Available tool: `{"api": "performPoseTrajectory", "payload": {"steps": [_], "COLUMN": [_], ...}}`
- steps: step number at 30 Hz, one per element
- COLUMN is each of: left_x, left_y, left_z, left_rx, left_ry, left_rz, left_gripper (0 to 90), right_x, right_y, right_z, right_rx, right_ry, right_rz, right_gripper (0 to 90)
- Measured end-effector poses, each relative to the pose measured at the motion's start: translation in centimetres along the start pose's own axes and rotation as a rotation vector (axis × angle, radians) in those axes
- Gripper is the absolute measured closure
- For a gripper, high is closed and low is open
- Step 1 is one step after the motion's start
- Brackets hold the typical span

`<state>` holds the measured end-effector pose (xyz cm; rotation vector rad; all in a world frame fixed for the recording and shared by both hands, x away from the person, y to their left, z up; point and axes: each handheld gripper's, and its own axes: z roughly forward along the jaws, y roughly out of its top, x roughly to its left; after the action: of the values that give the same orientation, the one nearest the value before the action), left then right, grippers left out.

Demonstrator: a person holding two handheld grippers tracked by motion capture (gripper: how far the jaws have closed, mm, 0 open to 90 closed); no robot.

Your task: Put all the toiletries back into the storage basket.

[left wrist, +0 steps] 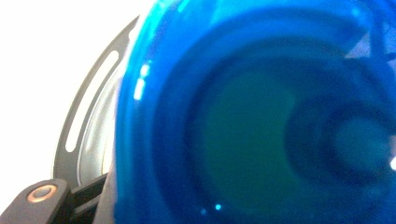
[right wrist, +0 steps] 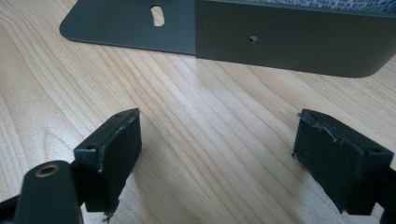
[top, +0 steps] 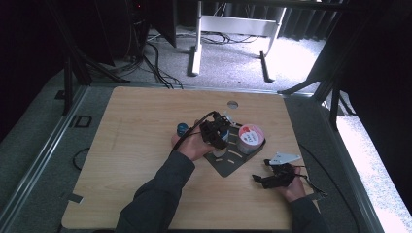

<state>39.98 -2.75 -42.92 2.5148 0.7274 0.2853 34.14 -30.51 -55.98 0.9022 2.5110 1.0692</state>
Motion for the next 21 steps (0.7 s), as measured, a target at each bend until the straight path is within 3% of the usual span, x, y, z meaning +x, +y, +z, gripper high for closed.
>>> {"api": "performPoseTrajectory", "payload": {"steps": [5,21], "left_x": [0.0,0.6], "left_y": [0.3,1.2], "left_z": [0.2,1.4], "left_rx": [-0.012,-0.042], "left_ry": [0.033,0.05], "left_rz": [-0.007,-0.048], "left_gripper": [54.6,54.7], "right_x": [0.0,0.0], "right_y": [0.0,0.0], "right_z": [0.0,0.0], "right_rx": [0.0,-0.001], "right_ry": [0.0,0.003], "right_rz": [0.0,0.0], "right_gripper": [15.0,15.0]}}
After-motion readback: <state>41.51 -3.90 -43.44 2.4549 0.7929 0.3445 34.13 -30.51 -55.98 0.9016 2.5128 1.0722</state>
